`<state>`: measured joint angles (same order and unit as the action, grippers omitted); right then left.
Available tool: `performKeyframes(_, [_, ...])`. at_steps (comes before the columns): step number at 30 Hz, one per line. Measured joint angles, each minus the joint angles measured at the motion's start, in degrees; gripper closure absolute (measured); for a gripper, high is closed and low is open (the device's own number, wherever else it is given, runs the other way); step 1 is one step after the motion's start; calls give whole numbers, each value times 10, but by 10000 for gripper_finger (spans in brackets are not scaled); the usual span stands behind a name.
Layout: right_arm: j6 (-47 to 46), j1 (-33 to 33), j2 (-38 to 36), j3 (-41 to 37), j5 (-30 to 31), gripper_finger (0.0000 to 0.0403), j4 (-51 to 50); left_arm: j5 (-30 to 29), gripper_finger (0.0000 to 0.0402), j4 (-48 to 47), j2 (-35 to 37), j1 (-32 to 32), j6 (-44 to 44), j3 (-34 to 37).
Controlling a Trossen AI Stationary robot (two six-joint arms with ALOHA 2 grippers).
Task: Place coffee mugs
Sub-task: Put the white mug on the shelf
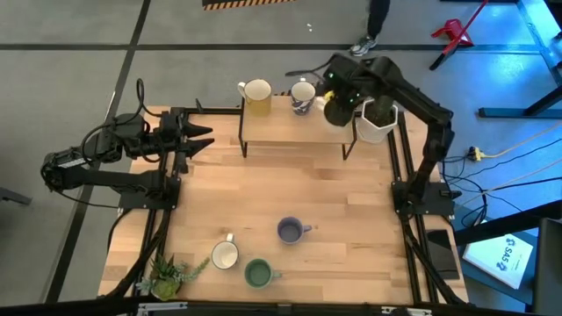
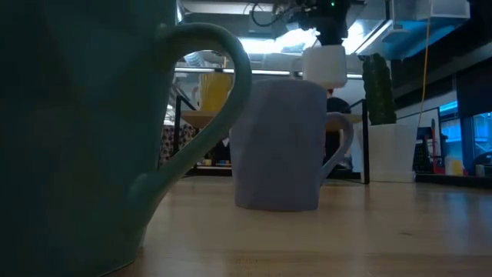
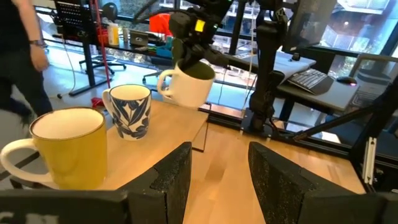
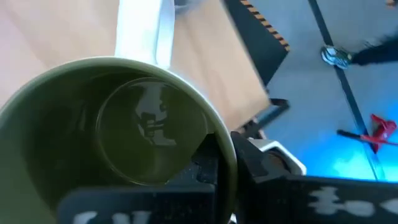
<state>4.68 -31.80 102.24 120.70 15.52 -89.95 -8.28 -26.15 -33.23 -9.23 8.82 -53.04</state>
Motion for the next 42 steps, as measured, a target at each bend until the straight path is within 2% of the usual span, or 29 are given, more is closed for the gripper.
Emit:
performKeyframes(9, [40,-108,12,-5,-30,403,27,-19,248,0,0,0,0,0])
performKeyframes(14, [64,-115,39,-5,-73,403,69,-20,248,0,0,0,0,0])
performKeyframes(23, [93,-154,84,-6,-88,403,80,-32,248,-1,0,0,0,0])
performKeyframes(29, [108,-170,86,-6,-126,403,104,-37,248,-1,0,0,0,0])
performKeyframes(42, [113,-174,94,-5,-137,403,101,-47,248,-1,0,0,0,0])
